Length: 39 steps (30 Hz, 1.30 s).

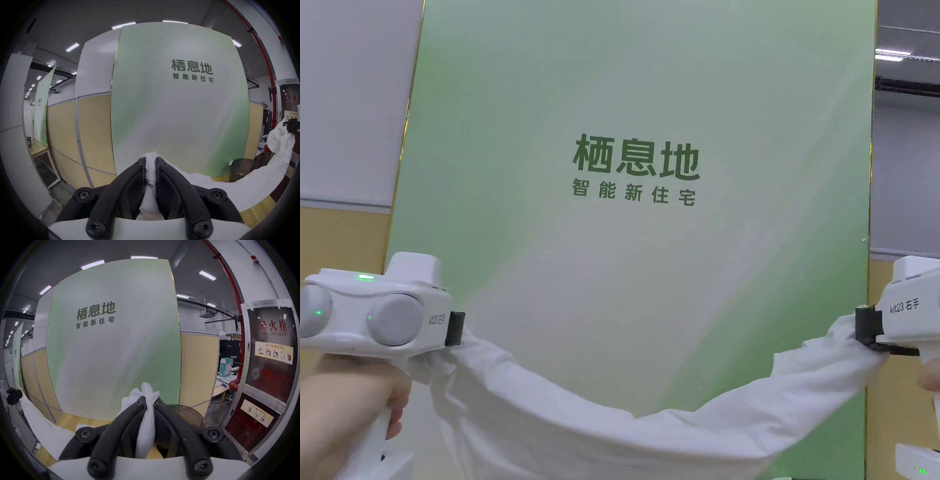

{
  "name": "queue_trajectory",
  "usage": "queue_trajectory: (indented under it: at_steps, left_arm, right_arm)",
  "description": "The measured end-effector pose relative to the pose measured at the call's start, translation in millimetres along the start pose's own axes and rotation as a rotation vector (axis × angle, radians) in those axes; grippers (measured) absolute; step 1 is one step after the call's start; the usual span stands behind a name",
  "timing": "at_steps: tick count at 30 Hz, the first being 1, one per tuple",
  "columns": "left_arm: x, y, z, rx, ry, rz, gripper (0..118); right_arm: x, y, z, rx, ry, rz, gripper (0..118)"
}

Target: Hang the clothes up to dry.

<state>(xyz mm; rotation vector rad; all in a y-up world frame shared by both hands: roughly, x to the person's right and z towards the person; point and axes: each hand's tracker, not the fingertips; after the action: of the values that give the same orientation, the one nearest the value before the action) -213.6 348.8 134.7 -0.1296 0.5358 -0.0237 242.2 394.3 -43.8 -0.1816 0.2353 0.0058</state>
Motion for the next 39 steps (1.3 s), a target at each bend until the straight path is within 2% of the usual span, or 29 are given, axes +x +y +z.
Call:
queue_trajectory:
  at_steps: [1, 5, 6, 9, 10, 12, 13, 14, 17, 18, 22, 29, 32, 34, 36, 37, 39]
  left_arm:
    - [3, 13, -1, 0.006, 0.017, -0.019, 7]
    - [8, 60, -41, 0.015, 0.062, -0.034, 7]
    - [9, 71, -54, 0.004, 0.089, -0.062, 7]
    - [15, 96, -87, 0.007, 0.119, -0.038, 7]
    - [17, 104, -98, -0.004, 0.128, -0.027, 7]
    - [18, 117, -115, -0.005, 0.109, 0.036, 7]
    - [20, 123, -122, -0.010, 0.123, 0.044, 7]
    - [23, 128, -130, -0.006, 0.127, 0.040, 7]
    - [31, 141, -151, 0.008, 0.155, 0.013, 7]
    - [31, 144, -157, 0.019, 0.163, 0.023, 7]
    - [29, 144, -185, 0.023, 0.168, 0.033, 7]
    - [27, 82, -234, -0.075, 0.185, -0.005, 6]
    - [21, 39, -251, -0.147, 0.186, 0.004, 6]
    - [19, 3, -261, -0.175, 0.198, 0.026, 7]
    - [17, -32, -267, -0.222, 0.204, 0.017, 6]
    - [16, -52, -267, -0.255, 0.189, 0.011, 6]
    - [15, -85, -267, -0.296, 0.217, 0.011, 6]
  right_arm:
    - [-5, 11, -8, -0.002, -0.007, 0.016, 5]
    - [-17, 51, -40, -0.003, -0.033, 0.000, 5]
    - [-8, 39, -28, 0.006, -0.083, 0.015, 5]
    - [-10, 32, -31, -0.003, -0.103, -0.007, 5]
    - [-28, 75, -79, -0.007, -0.105, -0.049, 5]
    - [-36, 92, -104, -0.010, -0.109, -0.073, 5]
    - [-42, 94, -111, -0.004, -0.123, -0.071, 5]
    - [-50, 97, -117, -0.047, -0.058, -0.041, 5]
    - [-59, 108, -135, -0.035, -0.063, 0.001, 5]
    - [-62, 115, -137, 0.005, -0.112, 0.001, 5]
    - [-71, 116, -160, -0.006, -0.139, 0.017, 5]
    - [-89, 60, -224, -0.091, -0.117, 0.045, 5]
    - [-103, 16, -270, -0.189, -0.103, 0.062, 5]
    - [-117, -16, -285, -0.244, -0.083, 0.111, 5]
    - [-125, -45, -292, -0.261, -0.067, 0.091, 5]
    - [-130, -59, -296, -0.301, -0.065, 0.107, 5]
    - [-135, -83, -335, -0.370, -0.037, 0.113, 5]
